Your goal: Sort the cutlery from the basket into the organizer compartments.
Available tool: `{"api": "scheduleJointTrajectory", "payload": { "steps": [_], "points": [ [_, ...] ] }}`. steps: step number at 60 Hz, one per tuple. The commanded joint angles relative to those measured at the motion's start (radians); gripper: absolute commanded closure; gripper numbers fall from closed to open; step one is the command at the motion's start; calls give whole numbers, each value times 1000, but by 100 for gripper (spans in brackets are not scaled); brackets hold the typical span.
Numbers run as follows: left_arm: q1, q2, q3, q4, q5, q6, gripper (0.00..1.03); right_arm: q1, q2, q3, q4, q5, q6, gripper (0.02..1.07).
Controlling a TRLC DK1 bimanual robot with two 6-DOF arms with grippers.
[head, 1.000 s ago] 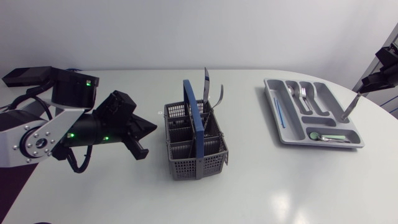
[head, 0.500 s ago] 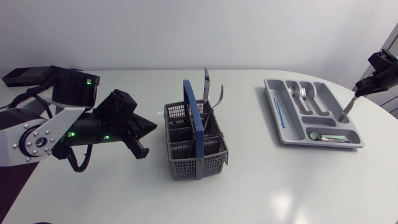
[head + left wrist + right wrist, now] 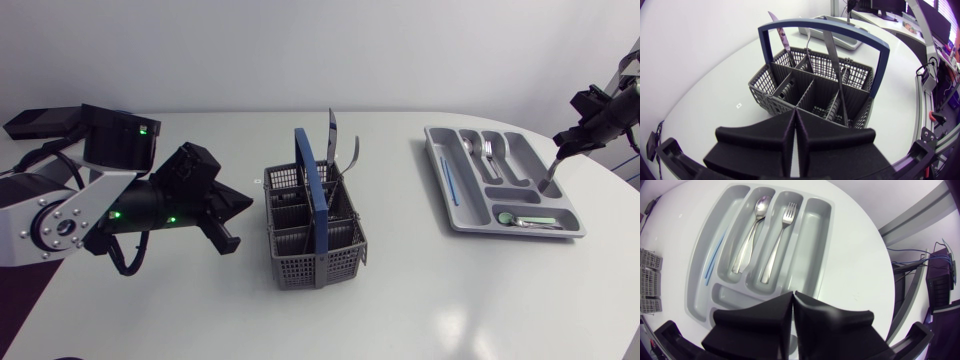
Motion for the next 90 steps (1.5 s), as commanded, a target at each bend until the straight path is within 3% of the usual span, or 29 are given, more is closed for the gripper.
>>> {"api": "scheduleJointTrajectory", "payload": {
  "steps": [1, 13, 26, 33, 34, 41, 53, 90],
  "points": [
    [6, 11, 18, -3, -8, 16, 100, 13, 60, 67, -37, 13, 25, 101],
    [7, 14, 25, -4, -8, 16, 100, 30, 151, 199, -109, 25, 50, 101],
    [9, 16, 28, -4, -8, 16, 100, 40, 283, 460, -249, 25, 70, 101],
    [9, 17, 25, -3, -8, 16, 100, 40, 456, 790, -390, 30, 78, 101],
    [9, 17, 23, -3, -8, 17, 100, 45, 545, 960, -436, 71, 88, 101],
    [9, 16, 23, -1, -8, 16, 100, 48, 645, 1160, -498, 93, 134, 101],
    [10, 24, 18, 6, -8, 16, 100, 37, 562, 1026, -524, 77, 206, 101],
    [32, -1, 5, 12, -6, 11, 100, -26, 533, 969, -464, -11, 292, 101]
  ]
}}
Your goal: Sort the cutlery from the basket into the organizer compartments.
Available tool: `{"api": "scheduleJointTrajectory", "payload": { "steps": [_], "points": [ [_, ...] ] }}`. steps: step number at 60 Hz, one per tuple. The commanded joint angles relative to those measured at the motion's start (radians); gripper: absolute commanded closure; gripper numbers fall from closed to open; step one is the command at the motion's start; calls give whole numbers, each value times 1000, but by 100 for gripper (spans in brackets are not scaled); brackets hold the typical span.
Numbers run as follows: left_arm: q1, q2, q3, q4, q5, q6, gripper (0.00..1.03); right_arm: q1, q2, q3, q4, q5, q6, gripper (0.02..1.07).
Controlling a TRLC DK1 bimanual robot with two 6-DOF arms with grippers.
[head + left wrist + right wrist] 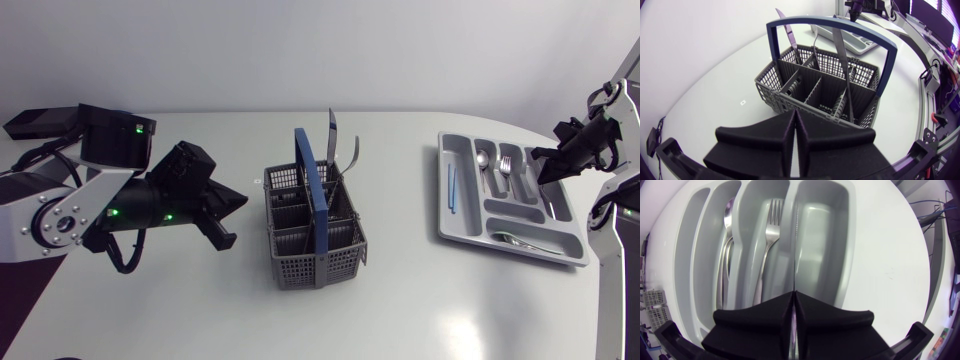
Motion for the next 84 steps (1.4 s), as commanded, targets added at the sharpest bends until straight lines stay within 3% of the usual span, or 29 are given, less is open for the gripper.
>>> {"api": "scheduleJointTrajectory", "payload": {
  "steps": [1, 31, 35, 36, 38, 49, 52, 69, 84],
  "points": [
    [-2, -9, 6, 10, -5, 11, 100, -14, -44, 119, 0, -9, 28, 101],
    [-8, -11, 14, 6, -7, 3, 100, -46, 64, 74, 9, -70, 69, 100],
    [-11, -14, 14, 4, -5, 3, 100, -46, 61, 58, 9, -75, 83, 72],
    [-11, -15, 14, 4, -5, 2, 100, -48, 61, 56, 10, -76, 88, 55],
    [-11, -17, 12, 2, -7, 2, 100, -48, 61, 48, 10, -76, 91, 38],
    [-11, -37, 14, -13, -7, 0, 100, -56, 22, -65, 15, -110, 89, 6],
    [-11, -42, 15, -17, -7, 0, 100, -57, 7, -85, 15, -116, 89, 6],
    [-19, -72, 22, -44, -7, -4, 100, -59, -310, -556, 130, -277, 43, 6],
    [-23, -108, 18, -67, -7, -9, 100, 1, -728, -1124, 431, -259, 30, 6]
  ]
}}
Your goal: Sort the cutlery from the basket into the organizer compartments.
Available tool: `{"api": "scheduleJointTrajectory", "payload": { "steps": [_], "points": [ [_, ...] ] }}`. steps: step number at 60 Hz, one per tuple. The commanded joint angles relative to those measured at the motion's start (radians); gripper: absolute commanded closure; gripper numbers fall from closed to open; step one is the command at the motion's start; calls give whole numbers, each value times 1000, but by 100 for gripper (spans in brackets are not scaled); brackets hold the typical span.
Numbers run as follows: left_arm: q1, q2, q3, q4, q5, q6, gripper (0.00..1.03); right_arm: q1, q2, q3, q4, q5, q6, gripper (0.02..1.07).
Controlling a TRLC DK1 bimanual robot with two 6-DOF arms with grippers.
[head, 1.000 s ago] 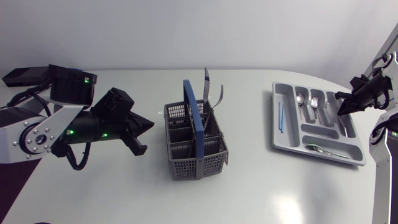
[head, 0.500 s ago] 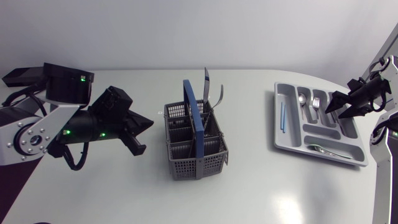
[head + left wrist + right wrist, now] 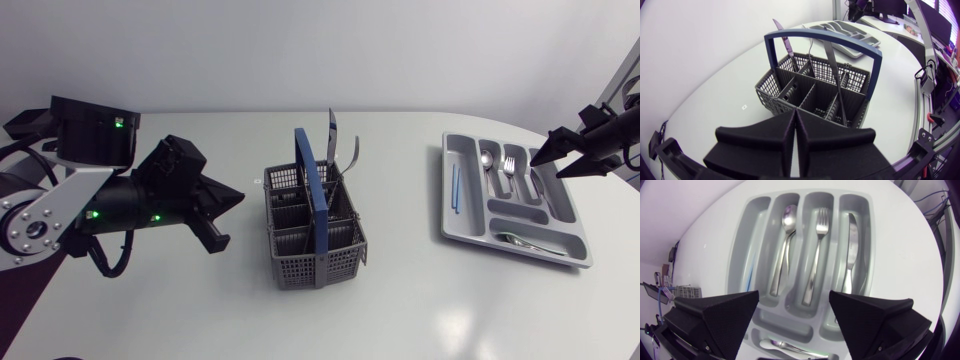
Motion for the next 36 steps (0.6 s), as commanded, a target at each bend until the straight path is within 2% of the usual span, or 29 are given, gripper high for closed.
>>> {"api": "scheduleJointTrajectory", "payload": {
  "steps": [1, 18, 36],
  "points": [
    [-8, -21, 18, -14, -4, -10, 100, 38, -121, -146, 49, 4, -16, 6],
    [-26, -36, 23, -34, -4, -14, 100, 188, -420, -491, 158, -3, -105, 6],
    [-48, -13, 28, -25, -4, -22, 100, 390, -630, -725, 253, -36, -159, 6]
  ]
}}
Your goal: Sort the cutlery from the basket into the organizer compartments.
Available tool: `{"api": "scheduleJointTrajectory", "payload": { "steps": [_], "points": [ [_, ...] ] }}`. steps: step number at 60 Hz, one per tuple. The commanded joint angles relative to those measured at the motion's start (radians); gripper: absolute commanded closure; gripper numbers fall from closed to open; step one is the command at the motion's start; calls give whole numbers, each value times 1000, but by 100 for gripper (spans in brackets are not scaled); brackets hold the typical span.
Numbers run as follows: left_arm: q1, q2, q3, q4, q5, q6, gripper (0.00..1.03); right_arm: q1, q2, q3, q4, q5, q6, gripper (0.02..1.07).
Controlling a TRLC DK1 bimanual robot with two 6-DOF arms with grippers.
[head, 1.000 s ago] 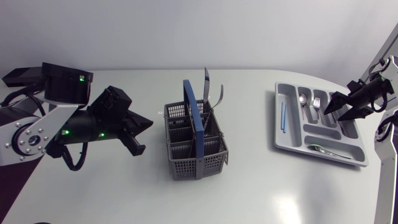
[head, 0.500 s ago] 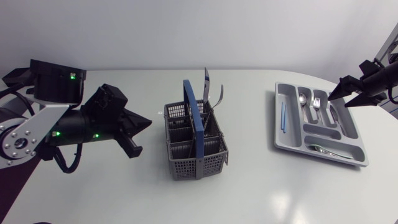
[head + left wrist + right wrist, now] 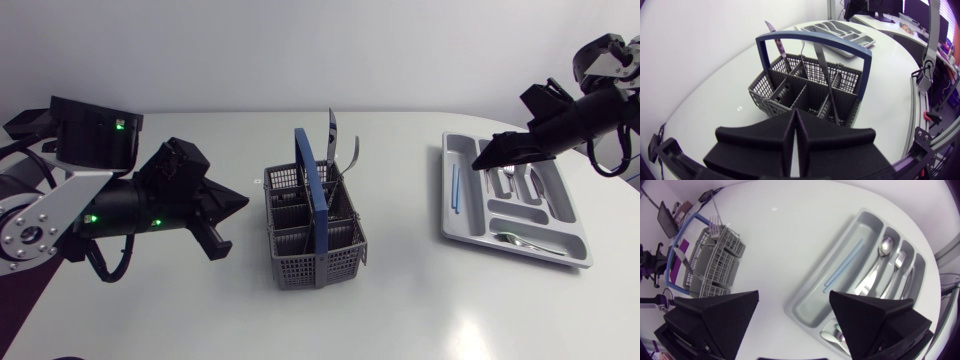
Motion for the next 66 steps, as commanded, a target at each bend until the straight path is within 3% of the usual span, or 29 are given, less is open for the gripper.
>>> {"api": "scheduleJointTrajectory", "payload": {
  "steps": [1, 11, 24, 35, 41, 54, 66],
  "points": [
    [-14, 11, 28, 2, -6, -20, 100, 76, -66, -81, 20, -7, -18, 6],
    [-41, 48, 32, 25, -26, -29, 100, 222, -170, -182, 81, -12, 28, 6],
    [-66, 91, 49, 47, -35, -38, 100, 310, -184, -207, 89, -85, 71, 7],
    [-81, 123, 49, 77, -49, -46, 100, 397, -216, -263, 169, -94, 138, 7],
    [-89, 143, 54, 94, -55, -49, 100, 431, -241, -293, 232, -77, 264, 8],
    [-120, 183, 64, 126, -77, -64, 100, 526, -221, -277, 242, -18, 401, 11],
    [-135, 201, 77, 140, -84, -76, 100, 570, -154, -191, 236, -5, 548, 7]
  ]
}}
